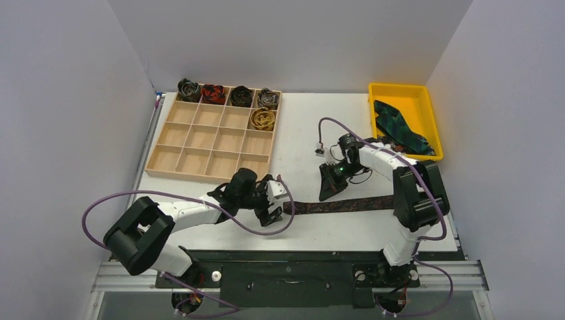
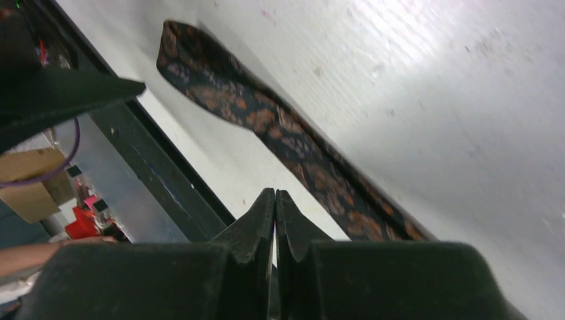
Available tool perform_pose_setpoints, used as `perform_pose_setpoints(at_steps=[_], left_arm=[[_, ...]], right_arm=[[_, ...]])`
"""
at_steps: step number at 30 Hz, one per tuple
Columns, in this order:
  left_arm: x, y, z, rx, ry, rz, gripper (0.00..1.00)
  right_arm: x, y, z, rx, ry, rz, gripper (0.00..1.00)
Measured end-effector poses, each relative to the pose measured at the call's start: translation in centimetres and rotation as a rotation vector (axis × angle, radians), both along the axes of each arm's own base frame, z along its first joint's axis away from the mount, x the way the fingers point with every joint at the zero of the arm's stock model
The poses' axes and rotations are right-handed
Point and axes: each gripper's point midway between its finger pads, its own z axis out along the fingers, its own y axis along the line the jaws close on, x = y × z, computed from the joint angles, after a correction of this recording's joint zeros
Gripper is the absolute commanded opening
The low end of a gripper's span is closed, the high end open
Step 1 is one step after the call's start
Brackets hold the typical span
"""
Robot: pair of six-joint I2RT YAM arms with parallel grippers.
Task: Roll the ties
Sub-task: Roll the tie at the center of the board.
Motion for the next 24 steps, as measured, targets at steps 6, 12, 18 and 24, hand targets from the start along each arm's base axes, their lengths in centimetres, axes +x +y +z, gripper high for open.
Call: perform_pose_setpoints(at_steps=[6, 12, 18, 24], left_arm=[[-0.3, -0.2, -1.4, -0.028, 0.004, -0.003, 0.77], [0.1, -0.6, -2.3, -0.040, -0.013, -0.014, 0.74], [0.1, -1.0, -2.9, -0.044, -0.038, -0.046, 0.68], [0.0, -1.7, -3.3, -0.063, -0.039, -0.083, 0.60]], right_arm=[[-0.2, 4.2, -2.3, 0.004, 0.037, -0.032, 0.00], [-1.2, 6.3, -3.8, -0.026, 0.040, 0.006, 0.00], [-1.1, 6.0, -4.8, -0.067, 0.037, 0.006, 0.00], [-1.1, 6.0, -4.7, -0.067, 0.039, 0.006, 0.00]])
